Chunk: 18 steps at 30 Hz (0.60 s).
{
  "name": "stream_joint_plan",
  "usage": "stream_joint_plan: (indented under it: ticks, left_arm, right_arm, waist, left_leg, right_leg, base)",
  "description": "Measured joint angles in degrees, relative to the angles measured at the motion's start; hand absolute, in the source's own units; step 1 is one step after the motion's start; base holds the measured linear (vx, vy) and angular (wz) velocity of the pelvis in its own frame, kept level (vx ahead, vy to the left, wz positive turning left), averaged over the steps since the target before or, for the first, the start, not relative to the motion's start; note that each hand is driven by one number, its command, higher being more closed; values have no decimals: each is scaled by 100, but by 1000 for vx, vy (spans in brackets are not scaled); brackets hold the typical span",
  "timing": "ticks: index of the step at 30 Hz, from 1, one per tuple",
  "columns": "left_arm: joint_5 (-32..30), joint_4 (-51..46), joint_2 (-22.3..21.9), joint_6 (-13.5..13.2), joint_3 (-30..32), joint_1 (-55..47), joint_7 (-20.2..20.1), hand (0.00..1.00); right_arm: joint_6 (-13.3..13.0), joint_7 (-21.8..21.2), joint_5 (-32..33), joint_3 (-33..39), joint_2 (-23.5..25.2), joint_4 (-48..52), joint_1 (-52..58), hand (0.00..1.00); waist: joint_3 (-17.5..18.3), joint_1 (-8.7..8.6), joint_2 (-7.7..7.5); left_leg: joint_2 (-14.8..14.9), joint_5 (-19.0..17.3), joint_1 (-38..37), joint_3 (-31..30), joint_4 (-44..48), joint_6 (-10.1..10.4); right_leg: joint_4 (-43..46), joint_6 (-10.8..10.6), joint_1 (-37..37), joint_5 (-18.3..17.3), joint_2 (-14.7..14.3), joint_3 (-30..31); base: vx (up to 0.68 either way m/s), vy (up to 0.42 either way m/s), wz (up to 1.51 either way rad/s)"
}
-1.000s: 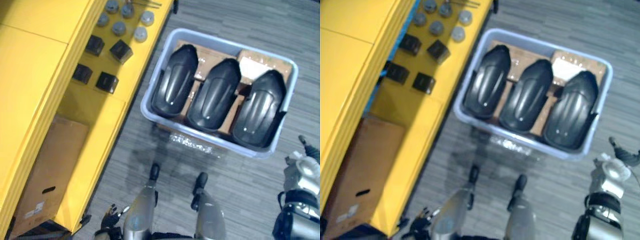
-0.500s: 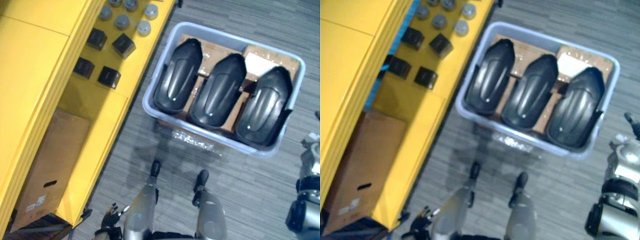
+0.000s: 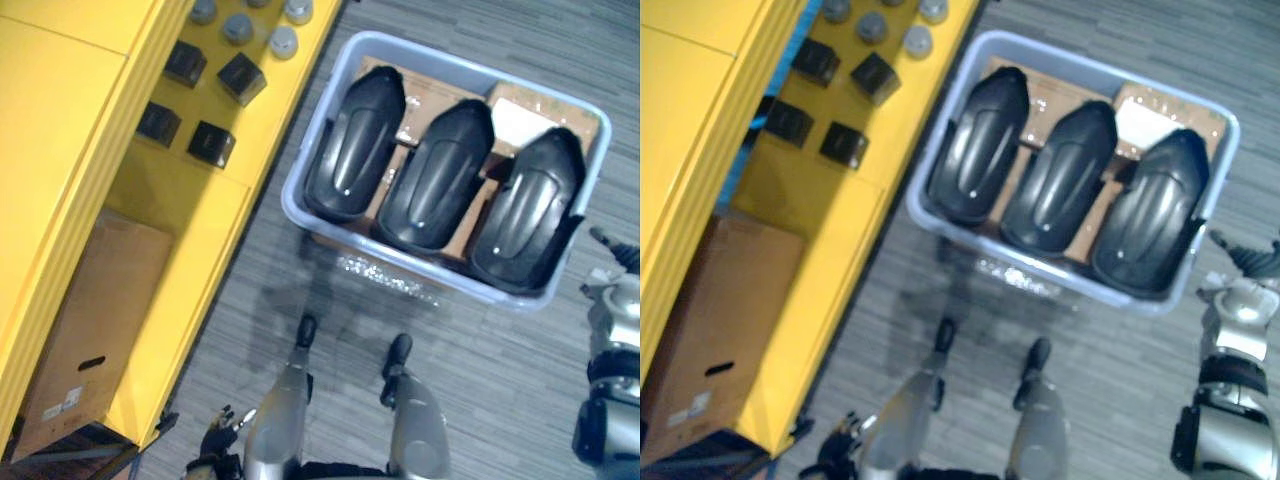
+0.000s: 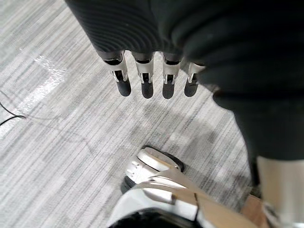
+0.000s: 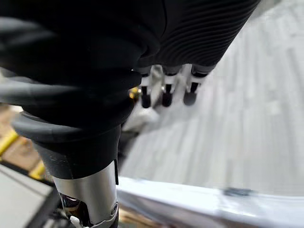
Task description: Walk over and take plastic housings, then place them on the shelf
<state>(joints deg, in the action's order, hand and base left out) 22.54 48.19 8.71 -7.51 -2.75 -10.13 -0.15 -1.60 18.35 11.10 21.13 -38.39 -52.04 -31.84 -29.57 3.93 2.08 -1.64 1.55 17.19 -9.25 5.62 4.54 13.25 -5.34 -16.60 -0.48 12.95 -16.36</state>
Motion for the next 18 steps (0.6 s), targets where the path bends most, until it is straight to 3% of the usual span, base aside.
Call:
stream_joint_plan:
  ticks: [7, 18]
  left_arm:
    - [18, 20, 0, -104, -26, 9, -1, 0]
    - [260, 32, 31, -136, -209, 30, 3, 0]
  right_arm:
    - [19, -83, -1, -286, -396, -347, -421, 0]
    - [20, -107, -18, -543, -481, -554, -610, 0]
  waist:
    - [1, 34, 6]
    - [-9, 72, 28]
  left_leg:
    - [4, 36, 310, -92, 122, 28]
    - [0, 39, 690, -127, 403, 43]
  right_leg:
    - [266, 35, -350, -78, 5, 41]
    - [464, 31, -652, -118, 3, 54]
  base:
    - [-48, -5, 4]
    - [-14, -2, 2]
